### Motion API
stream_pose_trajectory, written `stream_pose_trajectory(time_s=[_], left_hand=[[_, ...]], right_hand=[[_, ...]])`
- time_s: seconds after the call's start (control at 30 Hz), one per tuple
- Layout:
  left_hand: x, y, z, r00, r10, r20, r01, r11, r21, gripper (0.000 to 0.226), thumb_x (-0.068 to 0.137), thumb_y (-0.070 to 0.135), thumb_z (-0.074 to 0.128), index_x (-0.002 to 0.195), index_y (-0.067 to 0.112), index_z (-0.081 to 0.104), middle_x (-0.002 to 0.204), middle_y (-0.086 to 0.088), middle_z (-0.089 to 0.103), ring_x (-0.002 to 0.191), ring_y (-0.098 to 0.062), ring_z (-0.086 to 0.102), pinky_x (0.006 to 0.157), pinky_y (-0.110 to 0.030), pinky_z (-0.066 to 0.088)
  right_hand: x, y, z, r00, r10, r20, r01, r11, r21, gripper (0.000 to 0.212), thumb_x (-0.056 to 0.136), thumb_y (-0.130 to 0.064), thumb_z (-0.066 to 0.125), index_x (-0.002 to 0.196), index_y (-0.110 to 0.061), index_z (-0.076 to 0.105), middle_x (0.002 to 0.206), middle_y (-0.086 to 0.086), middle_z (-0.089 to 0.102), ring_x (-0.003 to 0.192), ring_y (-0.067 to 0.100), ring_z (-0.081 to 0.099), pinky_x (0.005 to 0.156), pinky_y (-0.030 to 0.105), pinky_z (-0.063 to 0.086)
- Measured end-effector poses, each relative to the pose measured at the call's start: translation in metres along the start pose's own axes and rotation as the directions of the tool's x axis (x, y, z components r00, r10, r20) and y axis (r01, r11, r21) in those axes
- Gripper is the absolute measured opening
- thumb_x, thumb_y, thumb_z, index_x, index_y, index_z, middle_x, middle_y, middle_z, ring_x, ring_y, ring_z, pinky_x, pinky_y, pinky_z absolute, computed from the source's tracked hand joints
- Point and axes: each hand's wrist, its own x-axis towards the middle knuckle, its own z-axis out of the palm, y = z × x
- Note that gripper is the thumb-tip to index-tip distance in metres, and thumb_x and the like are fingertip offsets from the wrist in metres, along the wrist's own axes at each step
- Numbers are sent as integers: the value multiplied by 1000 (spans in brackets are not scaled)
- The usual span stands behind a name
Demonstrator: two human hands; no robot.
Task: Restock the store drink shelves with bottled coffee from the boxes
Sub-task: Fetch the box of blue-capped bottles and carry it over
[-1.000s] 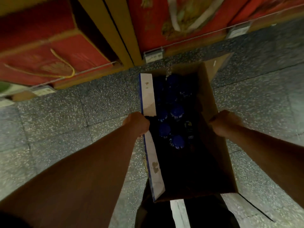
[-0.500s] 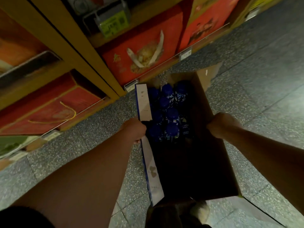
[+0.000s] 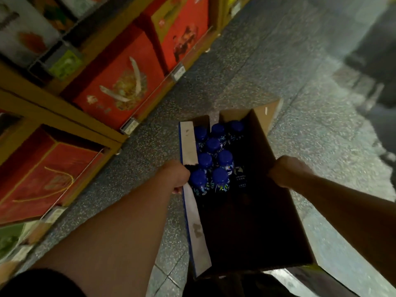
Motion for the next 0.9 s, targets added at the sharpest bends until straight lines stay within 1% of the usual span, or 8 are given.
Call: stream_pose_trajectory(time_s=[0.13, 0.2, 0.3, 0.43, 0.5, 0.63, 0.77, 0.9], left_hand=[[-25, 46, 40, 996, 62, 58, -72, 980, 184, 28, 100, 14, 43, 117, -6, 53, 116, -26, 61, 63, -22, 54, 63, -34, 52], [-34, 71, 60, 991, 115, 64, -128, 954, 270, 32, 100, 15, 44, 122, -6, 52, 118, -26, 60, 81, -29, 63, 76, -40, 55], [-41, 110, 91, 975, 202, 92, -222, 895, 387, 34, 98, 14, 46, 126, -4, 51, 122, -24, 59, 107, -35, 62, 84, -38, 54], [-44, 158, 130, 951, 260, 166, -308, 801, 513, 32, 95, 15, 51, 120, -6, 55, 108, -24, 61, 95, -36, 63, 77, -40, 53], [-51, 183, 148, 929, 318, 192, -368, 716, 593, 27, 94, 16, 51, 112, -4, 57, 100, -22, 59, 85, -34, 61, 73, -40, 53], [-75, 234, 190, 859, 432, 274, -463, 426, 777, 29, 94, 19, 49, 109, -4, 59, 90, -17, 54, 71, -26, 54, 58, -33, 45], [-93, 264, 244, 800, 491, 345, -499, 227, 836, 35, 95, 24, 49, 116, -2, 58, 117, -20, 60, 103, -33, 59, 81, -35, 48], [-116, 279, 305, 779, 486, 396, -502, 106, 858, 36, 95, 25, 48, 119, 0, 57, 121, -21, 59, 105, -33, 59, 81, -34, 48]], right_hand=[[-12, 71, 1, 995, 91, 28, -94, 989, 114, 14, 90, -16, 51, 96, -8, 61, 75, 5, 56, 78, 25, 61, 66, 31, 47], [-18, 105, 1, 987, 154, 37, -158, 970, 187, 10, 88, -16, 52, 90, -10, 59, 76, 6, 59, 80, 27, 65, 67, 31, 49], [-27, 151, 3, 967, 252, 41, -253, 928, 273, 16, 86, -15, 52, 97, -9, 63, 84, 8, 61, 84, 28, 66, 72, 33, 51], [-37, 203, 15, 926, 375, 34, -361, 859, 363, 23, 89, -21, 54, 106, -9, 62, 85, 6, 58, 78, 25, 59, 69, 30, 46], [-46, 225, 23, 897, 440, 44, -414, 800, 435, 25, 90, -24, 54, 107, -8, 62, 86, 7, 60, 80, 25, 60, 70, 31, 48], [-68, 267, 39, 825, 559, 81, -497, 650, 575, 26, 88, -23, 54, 108, -7, 62, 87, 8, 58, 78, 26, 57, 71, 31, 47], [-87, 308, 63, 755, 641, 141, -554, 507, 661, 26, 86, -22, 56, 106, -7, 63, 86, 8, 57, 81, 28, 59, 72, 30, 48], [-105, 355, 87, 716, 673, 186, -568, 407, 715, 24, 83, -19, 56, 102, -8, 65, 90, 11, 61, 94, 30, 65, 76, 31, 48]])
